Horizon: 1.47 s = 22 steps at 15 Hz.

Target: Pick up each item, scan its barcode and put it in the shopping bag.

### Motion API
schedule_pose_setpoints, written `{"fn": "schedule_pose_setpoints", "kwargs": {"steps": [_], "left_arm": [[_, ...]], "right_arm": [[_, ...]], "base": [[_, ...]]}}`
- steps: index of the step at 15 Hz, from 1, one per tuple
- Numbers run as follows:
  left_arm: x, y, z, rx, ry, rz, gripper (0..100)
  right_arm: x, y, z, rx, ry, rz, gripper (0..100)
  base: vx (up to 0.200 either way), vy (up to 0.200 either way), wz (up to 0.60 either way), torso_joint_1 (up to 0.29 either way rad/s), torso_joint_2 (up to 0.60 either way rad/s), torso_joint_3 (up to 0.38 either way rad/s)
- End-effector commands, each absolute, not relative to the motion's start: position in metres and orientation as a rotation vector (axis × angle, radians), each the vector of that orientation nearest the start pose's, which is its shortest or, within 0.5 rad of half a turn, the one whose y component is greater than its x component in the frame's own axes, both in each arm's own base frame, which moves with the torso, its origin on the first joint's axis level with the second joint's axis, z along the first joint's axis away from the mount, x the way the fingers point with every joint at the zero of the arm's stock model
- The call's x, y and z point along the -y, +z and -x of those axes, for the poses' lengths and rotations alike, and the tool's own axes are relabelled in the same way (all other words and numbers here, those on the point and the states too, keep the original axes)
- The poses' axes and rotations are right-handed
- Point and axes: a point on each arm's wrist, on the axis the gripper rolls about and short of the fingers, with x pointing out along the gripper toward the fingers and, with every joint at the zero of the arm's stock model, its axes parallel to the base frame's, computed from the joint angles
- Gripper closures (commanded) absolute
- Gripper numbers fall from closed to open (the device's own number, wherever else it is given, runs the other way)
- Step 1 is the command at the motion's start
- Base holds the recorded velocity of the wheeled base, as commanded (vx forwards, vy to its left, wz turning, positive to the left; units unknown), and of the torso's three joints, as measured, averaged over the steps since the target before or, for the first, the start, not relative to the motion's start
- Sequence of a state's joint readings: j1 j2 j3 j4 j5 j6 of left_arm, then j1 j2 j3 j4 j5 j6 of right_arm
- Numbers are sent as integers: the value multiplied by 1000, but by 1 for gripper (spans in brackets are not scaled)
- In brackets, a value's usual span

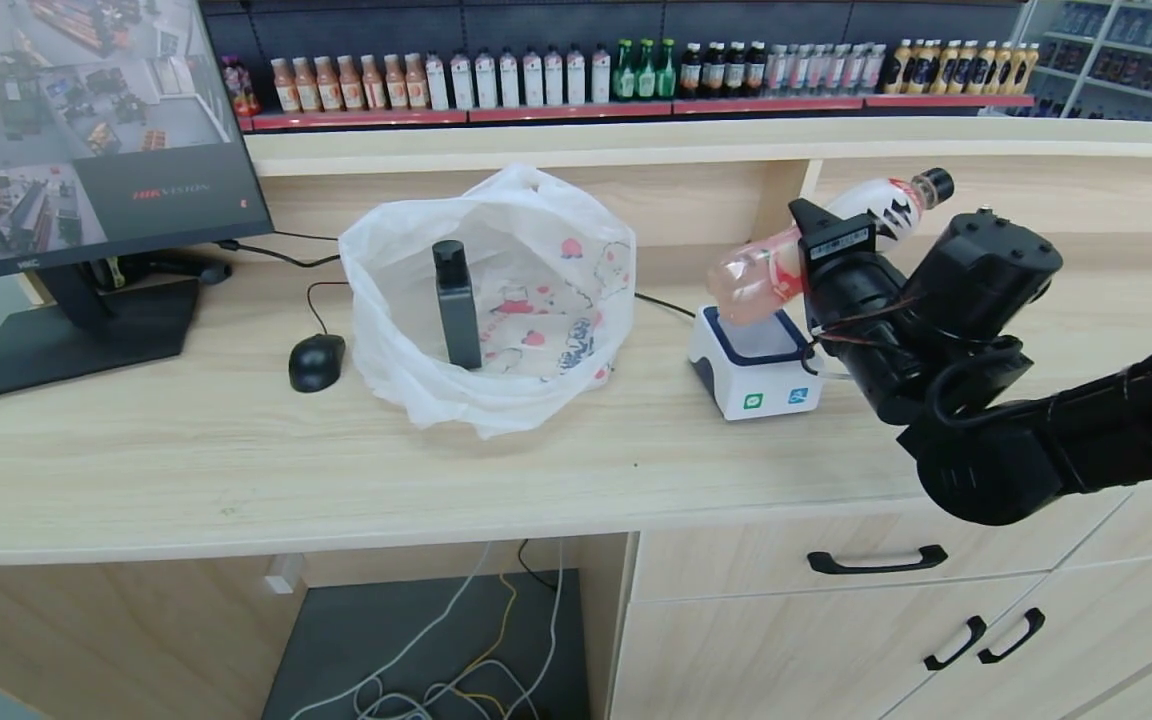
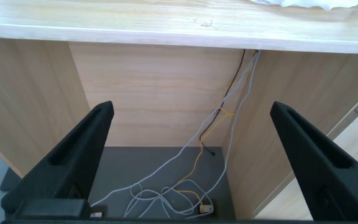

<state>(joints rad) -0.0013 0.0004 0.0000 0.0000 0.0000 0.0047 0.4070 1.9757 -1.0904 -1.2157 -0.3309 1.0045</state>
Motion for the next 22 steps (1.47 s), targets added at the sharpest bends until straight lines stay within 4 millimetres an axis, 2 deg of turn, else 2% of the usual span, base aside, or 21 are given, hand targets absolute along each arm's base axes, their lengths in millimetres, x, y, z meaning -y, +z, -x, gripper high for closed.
{"fn": "schedule_pose_setpoints", "kwargs": {"steps": [1,22], "left_arm": [[0,75,23,0,-2,-5,0],[0,75,23,0,-2,-5,0]], "right_arm": [[-146,215,-358,234,218,-1110,100],[-146,211,-356,216,216,-1139,100]], "base": [[0,0,0,0,0,0],[0,0,0,0,0,0]]}}
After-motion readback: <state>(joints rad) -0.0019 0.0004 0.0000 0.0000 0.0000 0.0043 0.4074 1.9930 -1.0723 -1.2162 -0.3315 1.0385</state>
